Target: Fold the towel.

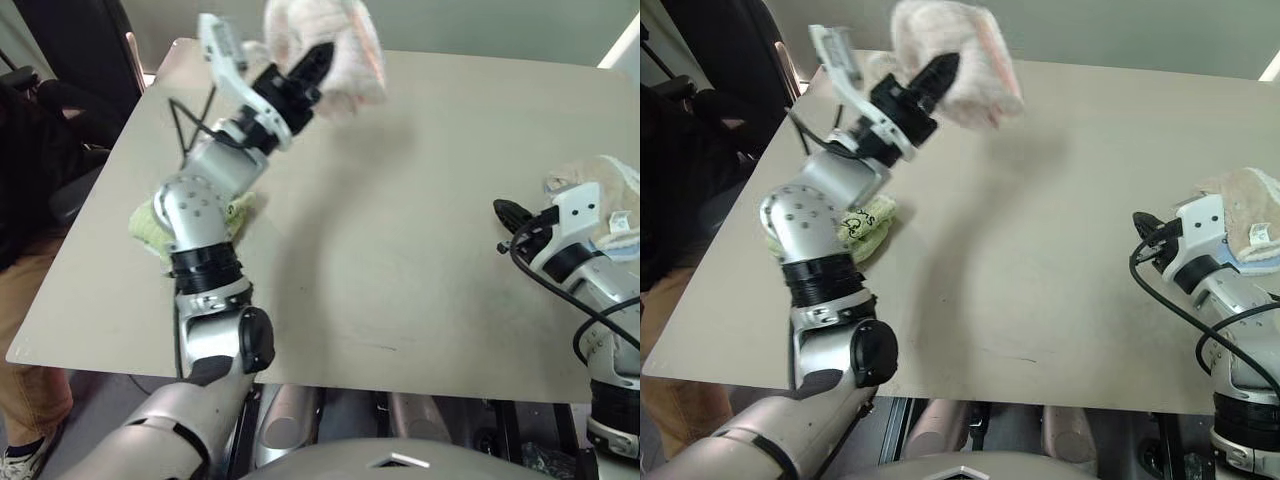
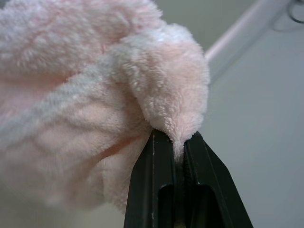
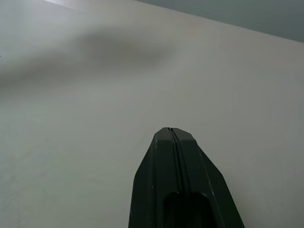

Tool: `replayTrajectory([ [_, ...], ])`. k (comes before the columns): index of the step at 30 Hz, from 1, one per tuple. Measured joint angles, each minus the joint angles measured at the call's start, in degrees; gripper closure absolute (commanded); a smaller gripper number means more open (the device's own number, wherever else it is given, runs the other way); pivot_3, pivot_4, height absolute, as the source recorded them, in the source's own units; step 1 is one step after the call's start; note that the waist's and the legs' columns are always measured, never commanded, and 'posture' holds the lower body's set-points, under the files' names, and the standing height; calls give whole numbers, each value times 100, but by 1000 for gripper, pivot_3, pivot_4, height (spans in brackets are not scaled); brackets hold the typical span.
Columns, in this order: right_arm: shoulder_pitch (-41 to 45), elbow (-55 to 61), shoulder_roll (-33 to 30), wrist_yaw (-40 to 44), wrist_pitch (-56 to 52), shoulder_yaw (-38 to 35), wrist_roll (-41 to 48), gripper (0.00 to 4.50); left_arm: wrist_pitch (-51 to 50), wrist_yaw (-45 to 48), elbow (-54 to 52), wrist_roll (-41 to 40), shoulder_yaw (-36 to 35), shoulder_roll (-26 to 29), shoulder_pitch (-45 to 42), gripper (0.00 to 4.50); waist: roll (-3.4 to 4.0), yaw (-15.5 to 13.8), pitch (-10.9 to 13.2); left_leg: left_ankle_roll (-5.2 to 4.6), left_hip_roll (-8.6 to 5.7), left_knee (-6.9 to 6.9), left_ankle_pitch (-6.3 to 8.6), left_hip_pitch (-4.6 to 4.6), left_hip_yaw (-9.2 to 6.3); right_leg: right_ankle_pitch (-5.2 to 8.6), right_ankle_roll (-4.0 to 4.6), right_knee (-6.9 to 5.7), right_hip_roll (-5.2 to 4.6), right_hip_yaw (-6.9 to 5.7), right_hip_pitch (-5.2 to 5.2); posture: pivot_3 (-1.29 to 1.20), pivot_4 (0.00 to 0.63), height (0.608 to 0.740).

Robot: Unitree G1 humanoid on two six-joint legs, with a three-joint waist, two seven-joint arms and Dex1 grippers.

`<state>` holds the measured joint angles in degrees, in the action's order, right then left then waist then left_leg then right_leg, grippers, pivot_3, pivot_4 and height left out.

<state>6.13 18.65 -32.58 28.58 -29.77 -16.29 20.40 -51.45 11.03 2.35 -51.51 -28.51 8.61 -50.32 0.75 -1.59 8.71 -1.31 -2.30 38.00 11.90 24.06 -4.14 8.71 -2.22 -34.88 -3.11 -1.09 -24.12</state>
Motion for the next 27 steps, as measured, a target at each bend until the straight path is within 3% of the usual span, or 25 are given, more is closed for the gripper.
replayTrajectory([
  [3,87,-64,-22,12,66,-9,-1,4500,4,-157,-224,-247,-730,1052,653,4472,0,107,-1,30,5,-9,18,-8,3,-6,-9,0,12,3,-18,0,150,739],
  [5,76,-190,-56,16,87,-57,-21,4500,23,-266,-379,-365,-1262,1358,1226,4472,-4,116,-3,34,8,-8,24,-7,-5,8,-10,-3,19,3,-19,0,150,739],
  [9,233,-336,-54,92,183,64,-34,4500,15,-413,-658,-754,-1771,1270,2567,4472,-5,-5,-2,22,5,-3,41,6,-14,23,86,-8,14,-1,-18,0,150,739],
  [13,477,-541,-57,200,274,217,-47,4500,52,-499,-1038,-805,-1765,1229,3429,4472,-15,-92,-2,33,0,12,60,11,-22,16,104,-6,10,-8,-14,0,150,739],
  [18,811,-881,-62,363,416,448,-96,4500,139,-570,-1320,-1051,-1654,845,4044,2972,-15,-93,-2,98,4,7,72,-1,-22,-8,130,-18,9,-10,-9,0,150,739],
  [26,920,-1056,25,421,539,635,-152,4500,375,-615,-1566,-1902,-1704,820,4540,107,-15,-18,-1,76,14,-8,63,-17,-29,-1,103,-31,17,-17,-9,0,150,739],
  [27,920,-1053,29,421,541,635,-152,4500,402,-600,-1570,-1971,-1710,858,4596,49,-15,-13,-1,78,14,-8,59,-17,-31,-1,104,-33,18,-17,-9,0,150,739],
])
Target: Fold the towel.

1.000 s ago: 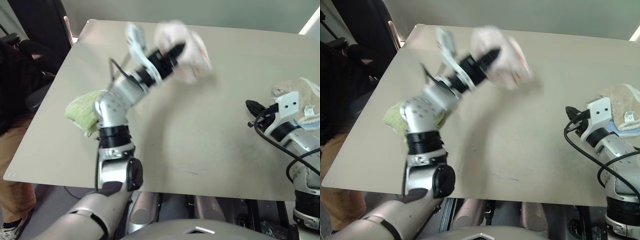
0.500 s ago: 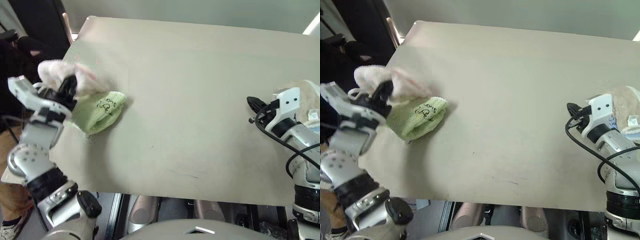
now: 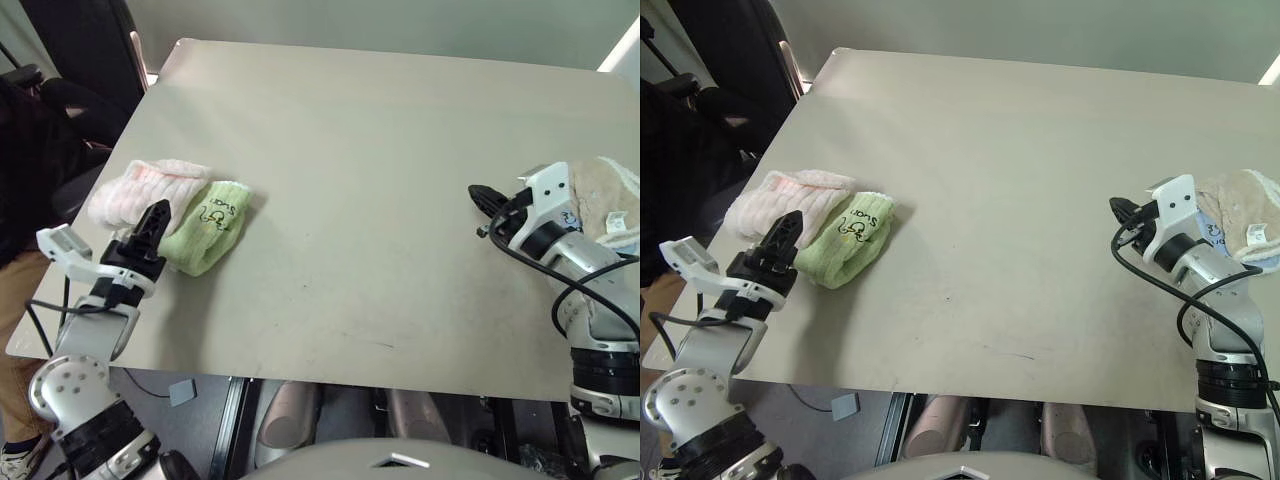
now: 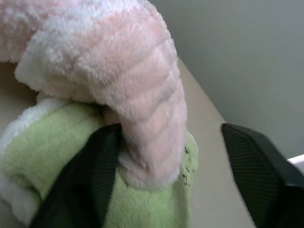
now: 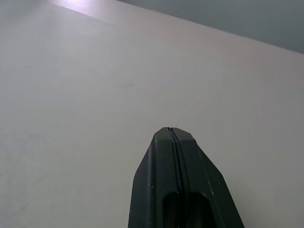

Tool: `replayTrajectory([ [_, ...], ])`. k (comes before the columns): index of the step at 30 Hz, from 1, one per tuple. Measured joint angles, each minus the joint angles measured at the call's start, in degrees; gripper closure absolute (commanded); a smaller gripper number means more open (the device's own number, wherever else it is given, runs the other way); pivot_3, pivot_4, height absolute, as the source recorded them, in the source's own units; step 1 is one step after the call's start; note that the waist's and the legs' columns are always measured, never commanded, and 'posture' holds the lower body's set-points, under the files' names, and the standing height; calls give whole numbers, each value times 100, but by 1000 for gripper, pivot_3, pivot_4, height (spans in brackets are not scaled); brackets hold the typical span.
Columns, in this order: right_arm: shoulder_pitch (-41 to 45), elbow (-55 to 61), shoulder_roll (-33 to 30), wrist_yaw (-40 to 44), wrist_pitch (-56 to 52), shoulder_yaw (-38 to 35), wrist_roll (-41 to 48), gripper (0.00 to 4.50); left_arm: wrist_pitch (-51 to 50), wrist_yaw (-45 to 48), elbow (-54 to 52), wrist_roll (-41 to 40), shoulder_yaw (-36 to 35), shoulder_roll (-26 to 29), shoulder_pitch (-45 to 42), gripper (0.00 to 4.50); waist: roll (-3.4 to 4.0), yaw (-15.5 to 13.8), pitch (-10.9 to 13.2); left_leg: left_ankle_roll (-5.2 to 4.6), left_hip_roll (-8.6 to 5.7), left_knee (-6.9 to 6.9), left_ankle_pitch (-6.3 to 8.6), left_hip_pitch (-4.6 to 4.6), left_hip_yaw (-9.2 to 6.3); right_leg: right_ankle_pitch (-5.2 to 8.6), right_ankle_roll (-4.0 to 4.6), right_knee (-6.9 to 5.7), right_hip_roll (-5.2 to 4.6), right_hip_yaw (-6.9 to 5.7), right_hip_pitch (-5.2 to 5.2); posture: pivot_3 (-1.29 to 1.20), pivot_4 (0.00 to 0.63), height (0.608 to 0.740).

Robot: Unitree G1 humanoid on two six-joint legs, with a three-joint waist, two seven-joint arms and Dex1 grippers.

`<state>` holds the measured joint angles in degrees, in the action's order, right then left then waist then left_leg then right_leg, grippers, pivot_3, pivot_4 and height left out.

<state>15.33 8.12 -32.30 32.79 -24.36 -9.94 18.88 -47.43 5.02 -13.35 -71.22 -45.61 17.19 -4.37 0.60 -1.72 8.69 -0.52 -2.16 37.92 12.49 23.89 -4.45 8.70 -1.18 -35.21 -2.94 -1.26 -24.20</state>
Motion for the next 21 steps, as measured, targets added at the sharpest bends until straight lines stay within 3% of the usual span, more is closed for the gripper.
replayTrajectory([
  [8,-177,160,132,-19,-52,12,4,4500,7,1024,-447,-628,-4,487,1250,49,0,55,0,0,1,0,16,12,-10,4,-5,16,5,0,-3,0,150,739],
  [13,-220,199,212,-33,-92,31,0,4500,-152,1438,-1373,-933,746,928,1485,49,3,6,1,0,-2,3,19,15,-18,5,-6,19,3,0,1,0,150,739],
  [17,-131,217,373,-128,-129,201,-11,4500,26,1546,-1723,365,2330,1450,240,49,10,-2,-3,12,-1,7,3,6,-20,-13,22,14,1,0,7,0,150,739],
  [21,-70,210,536,-257,-171,373,-75,4500,1167,1840,-799,2727,3994,1530,-1016,49,14,61,-5,9,-1,9,2,9,-17,-15,26,15,-2,-4,-1,0,150,739],
])
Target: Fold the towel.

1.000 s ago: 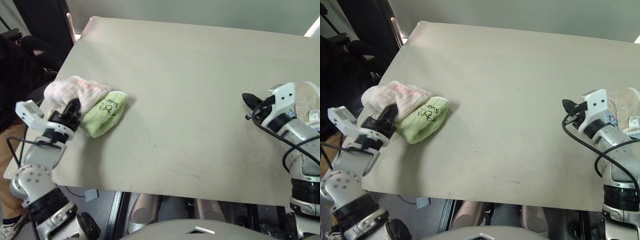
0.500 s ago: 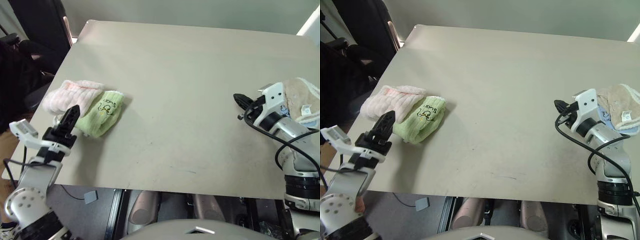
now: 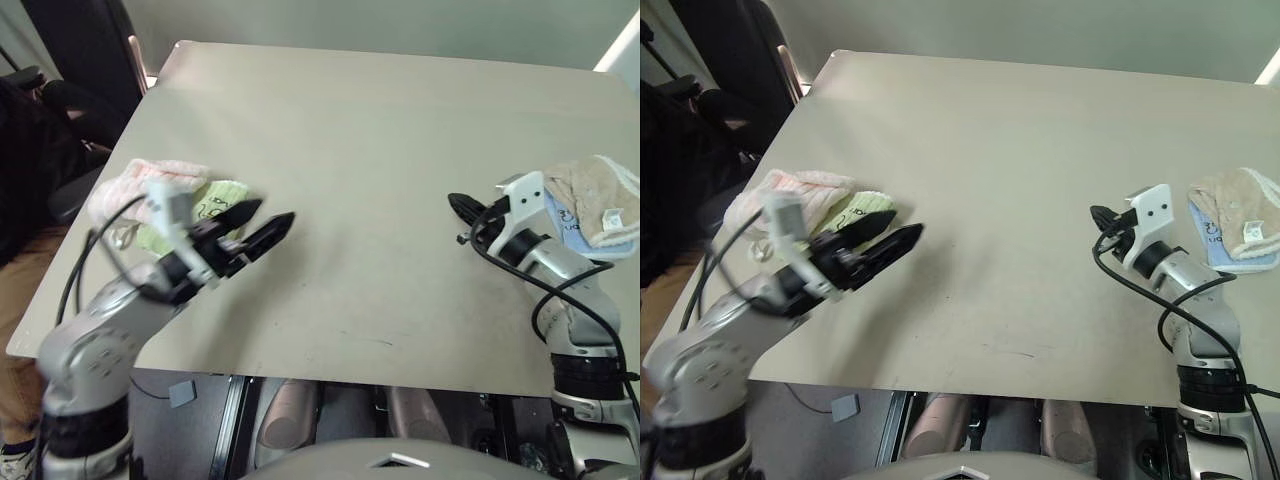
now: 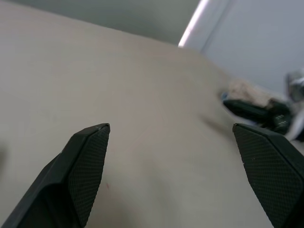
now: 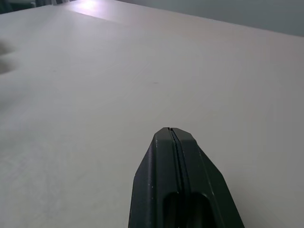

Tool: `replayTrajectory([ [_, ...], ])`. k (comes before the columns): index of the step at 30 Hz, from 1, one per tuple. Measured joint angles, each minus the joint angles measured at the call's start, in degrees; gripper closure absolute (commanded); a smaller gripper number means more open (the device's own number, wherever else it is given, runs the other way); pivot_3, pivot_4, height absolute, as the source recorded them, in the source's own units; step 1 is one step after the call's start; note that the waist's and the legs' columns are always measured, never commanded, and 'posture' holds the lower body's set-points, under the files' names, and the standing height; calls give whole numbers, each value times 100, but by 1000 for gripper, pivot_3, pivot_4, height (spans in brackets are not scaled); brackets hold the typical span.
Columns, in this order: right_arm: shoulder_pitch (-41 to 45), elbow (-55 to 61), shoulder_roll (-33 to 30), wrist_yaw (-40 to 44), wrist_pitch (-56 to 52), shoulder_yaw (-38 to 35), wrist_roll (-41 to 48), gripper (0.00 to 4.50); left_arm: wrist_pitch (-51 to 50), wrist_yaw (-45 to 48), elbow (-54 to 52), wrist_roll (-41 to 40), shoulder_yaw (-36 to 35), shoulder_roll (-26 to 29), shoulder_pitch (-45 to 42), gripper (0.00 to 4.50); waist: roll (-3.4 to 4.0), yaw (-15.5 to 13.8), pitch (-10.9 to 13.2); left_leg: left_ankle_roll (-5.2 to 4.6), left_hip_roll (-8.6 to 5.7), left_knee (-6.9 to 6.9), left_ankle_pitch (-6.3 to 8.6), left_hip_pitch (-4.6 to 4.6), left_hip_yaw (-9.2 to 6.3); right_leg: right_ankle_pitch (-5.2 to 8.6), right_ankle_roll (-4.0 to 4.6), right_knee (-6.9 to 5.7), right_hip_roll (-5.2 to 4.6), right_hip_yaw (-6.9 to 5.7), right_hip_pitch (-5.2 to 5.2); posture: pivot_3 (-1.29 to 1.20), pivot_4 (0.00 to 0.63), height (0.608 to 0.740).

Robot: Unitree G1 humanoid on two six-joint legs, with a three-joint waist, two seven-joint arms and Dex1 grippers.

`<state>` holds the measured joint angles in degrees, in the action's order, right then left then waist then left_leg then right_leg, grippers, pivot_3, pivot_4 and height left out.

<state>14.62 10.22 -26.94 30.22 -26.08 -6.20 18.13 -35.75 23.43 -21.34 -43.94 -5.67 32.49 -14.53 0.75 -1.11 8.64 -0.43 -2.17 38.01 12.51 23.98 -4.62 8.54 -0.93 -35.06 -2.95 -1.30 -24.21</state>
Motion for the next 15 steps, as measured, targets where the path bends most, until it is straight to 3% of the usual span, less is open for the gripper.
replayTrajectory([
  [2,42,-13,79,-40,7,63,-48,4500,499,134,673,737,471,-165,-429,49,0,23,0,2,1,-1,4,6,0,-30,48,-1,-1,0,-9,0,150,739],
  [6,43,-89,110,-161,98,62,-149,4500,1306,416,2073,1637,917,-675,-1069,49,0,18,0,20,3,-5,-26,31,2,-20,37,2,-3,-5,-35,0,150,739],
  [15,-615,357,194,-456,136,-180,-157,4500,1578,996,2513,1993,897,-794,-1079,49,0,-26,0,-9,8,-3,0,66,6,-24,-24,7,-4,-16,-66,0,150,739],
])
